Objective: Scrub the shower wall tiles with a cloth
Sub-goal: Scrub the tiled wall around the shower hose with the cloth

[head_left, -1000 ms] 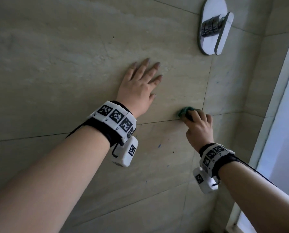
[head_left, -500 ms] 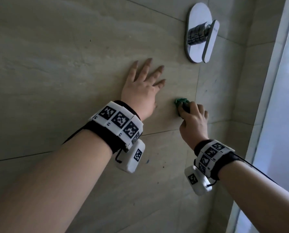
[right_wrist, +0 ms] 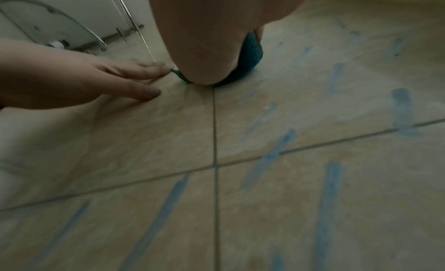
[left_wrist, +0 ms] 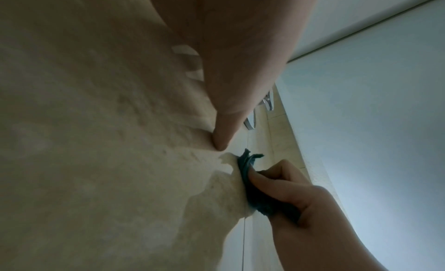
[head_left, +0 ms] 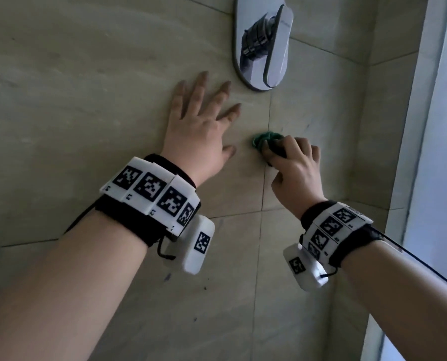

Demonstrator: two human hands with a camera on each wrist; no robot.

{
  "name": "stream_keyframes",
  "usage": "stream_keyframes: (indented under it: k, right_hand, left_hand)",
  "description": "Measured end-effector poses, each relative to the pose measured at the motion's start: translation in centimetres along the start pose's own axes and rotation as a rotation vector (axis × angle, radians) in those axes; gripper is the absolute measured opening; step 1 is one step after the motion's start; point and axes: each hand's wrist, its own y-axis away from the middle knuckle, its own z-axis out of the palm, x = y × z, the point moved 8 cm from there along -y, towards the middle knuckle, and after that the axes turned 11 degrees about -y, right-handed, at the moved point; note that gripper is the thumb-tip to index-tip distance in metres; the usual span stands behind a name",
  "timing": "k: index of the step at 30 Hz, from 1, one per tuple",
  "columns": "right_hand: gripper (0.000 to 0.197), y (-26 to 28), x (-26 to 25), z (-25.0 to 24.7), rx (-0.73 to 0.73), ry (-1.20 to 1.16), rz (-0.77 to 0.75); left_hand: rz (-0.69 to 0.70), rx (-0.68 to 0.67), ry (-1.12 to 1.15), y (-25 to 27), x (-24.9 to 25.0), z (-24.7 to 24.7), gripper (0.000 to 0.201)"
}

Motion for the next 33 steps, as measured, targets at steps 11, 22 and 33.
stream_keyframes:
  k: [11,22,33]
  right_hand:
    - [0.058,-1.7,3.8,-2.9,0.205,-0.170,-0.071]
    - [0.050,-6.2,9.4,-2.8,0.165,-0.210,0.040]
    - [0.047,-6.5,8.6,-1.7,0.126,-0.172,-0.052]
  left_hand:
    - [-0.209,0.082,0.058,-0.7,2.3,-0.4,0.066]
    - [-0.415,0.011,-0.064,-1.2,2.9,-0.3,0.088]
    - [-0.610,-0.221,-0.033,-1.3,2.8,0.4,0.106]
